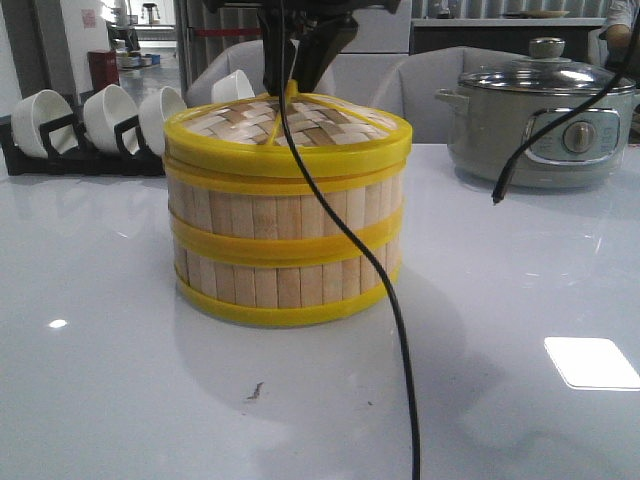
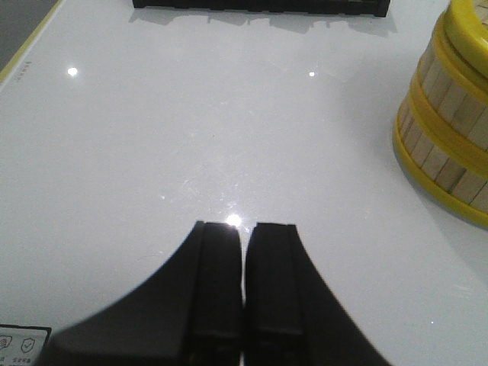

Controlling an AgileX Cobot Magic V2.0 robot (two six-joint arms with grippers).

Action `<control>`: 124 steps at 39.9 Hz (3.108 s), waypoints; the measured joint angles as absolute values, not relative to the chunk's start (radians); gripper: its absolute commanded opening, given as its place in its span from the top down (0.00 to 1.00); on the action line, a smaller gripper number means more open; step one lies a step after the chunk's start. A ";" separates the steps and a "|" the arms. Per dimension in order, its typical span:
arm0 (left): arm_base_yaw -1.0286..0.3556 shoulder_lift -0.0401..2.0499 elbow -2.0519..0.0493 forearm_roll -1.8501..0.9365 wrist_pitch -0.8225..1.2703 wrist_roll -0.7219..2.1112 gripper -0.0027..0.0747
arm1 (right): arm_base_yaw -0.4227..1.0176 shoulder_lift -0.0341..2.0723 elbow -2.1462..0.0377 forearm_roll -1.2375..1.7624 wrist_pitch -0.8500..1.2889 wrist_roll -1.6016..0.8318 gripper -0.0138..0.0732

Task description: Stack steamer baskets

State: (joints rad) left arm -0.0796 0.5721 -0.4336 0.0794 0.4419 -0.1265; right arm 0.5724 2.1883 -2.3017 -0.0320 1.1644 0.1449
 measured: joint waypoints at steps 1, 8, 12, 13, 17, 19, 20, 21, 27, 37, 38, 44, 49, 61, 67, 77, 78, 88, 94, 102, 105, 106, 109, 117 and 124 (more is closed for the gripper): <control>-0.080 0.572 -0.434 0.079 0.442 -0.126 0.84 | 0.572 2.188 -2.302 -0.032 1.164 0.145 0.77; -0.080 0.572 -0.434 0.079 0.442 -0.126 0.84 | 0.572 2.188 -2.302 -0.024 1.164 0.145 0.69; -0.080 0.572 -0.434 0.079 0.442 -0.126 0.84 | 0.572 2.188 -2.302 -0.018 1.164 0.145 0.54; -0.080 0.572 -0.434 0.079 0.442 -0.126 0.84 | 0.572 2.188 -2.302 -0.016 1.164 0.145 0.49; -0.080 0.572 -0.434 0.079 0.442 -0.126 0.84 | 0.572 2.188 -2.302 -0.013 1.164 0.145 0.38; -0.080 0.572 -0.434 0.079 0.442 -0.126 0.84 | 0.572 2.188 -2.302 -0.011 1.162 0.145 0.37; -0.080 0.572 -0.434 0.079 0.442 -0.126 0.84 | 0.572 2.188 -2.304 -0.011 1.159 0.145 0.37; -0.080 0.572 -0.434 0.079 0.442 -0.126 0.84 | 0.572 2.188 -2.304 -0.011 1.159 0.145 0.38; -0.080 0.572 -0.434 0.079 0.442 -0.126 0.84 | 0.572 2.188 -2.304 -0.009 1.159 0.145 0.38; -0.080 0.572 -0.434 0.079 0.442 -0.126 0.84 | 0.571 2.185 -2.304 -0.015 1.128 0.145 0.38; -0.080 0.572 -0.434 0.079 0.442 -0.126 0.84 | 0.568 2.180 -2.304 -0.022 1.120 0.145 0.38; -0.080 0.572 -0.434 0.079 0.442 -0.126 0.84 | 0.543 2.125 -2.299 -0.056 1.095 0.145 0.40; -0.080 0.572 -0.434 0.079 0.442 -0.126 0.84 | 0.509 2.030 -2.261 -0.094 1.060 0.145 0.44; -0.080 0.572 -0.434 0.079 0.442 -0.126 0.84 | 0.391 1.638 -1.895 -0.131 0.846 0.145 0.48; -0.080 0.572 -0.434 0.079 0.442 -0.126 0.84 | 0.316 1.402 -1.618 -0.135 0.681 0.145 0.48; -0.080 0.572 -0.434 0.079 0.442 -0.126 0.84 | 0.146 1.051 -1.187 -0.137 0.463 0.145 0.48; -0.080 0.572 -0.434 0.079 0.442 -0.126 0.84 | 0.127 1.015 -1.145 -0.136 0.454 0.145 0.48; -0.080 0.572 -0.434 0.079 0.442 -0.126 0.84 | 0.023 0.739 -0.818 -0.137 0.396 0.145 0.48; -0.080 0.572 -0.434 0.079 0.442 -0.126 0.84 | 0.018 0.594 -0.658 -0.137 0.355 0.145 0.48; -0.080 0.572 -0.434 0.079 0.442 -0.126 0.84 | 0.017 0.393 -0.455 -0.137 0.281 0.145 0.48; -0.080 0.572 -0.434 0.079 0.442 -0.126 0.84 | 0.016 0.319 -0.384 -0.137 0.263 0.145 0.48; -0.080 0.572 -0.434 0.079 0.442 -0.126 0.84 | 0.016 0.294 -0.361 -0.137 0.260 0.145 0.48; -0.080 0.572 -0.434 0.079 0.442 -0.126 0.84 | 0.016 0.236 -0.308 -0.137 0.256 0.145 0.48; -0.080 0.572 -0.434 0.079 0.442 -0.126 0.84 | 0.014 0.144 -0.233 -0.137 0.225 0.145 0.51; -0.080 0.572 -0.434 0.079 0.442 -0.126 0.84 | 0.014 0.136 -0.229 -0.137 0.204 0.143 0.76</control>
State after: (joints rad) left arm -0.0796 0.5721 -0.4336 0.0794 0.4419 -0.1265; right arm 0.0137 0.1357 -0.2291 -0.1374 0.2043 0.1432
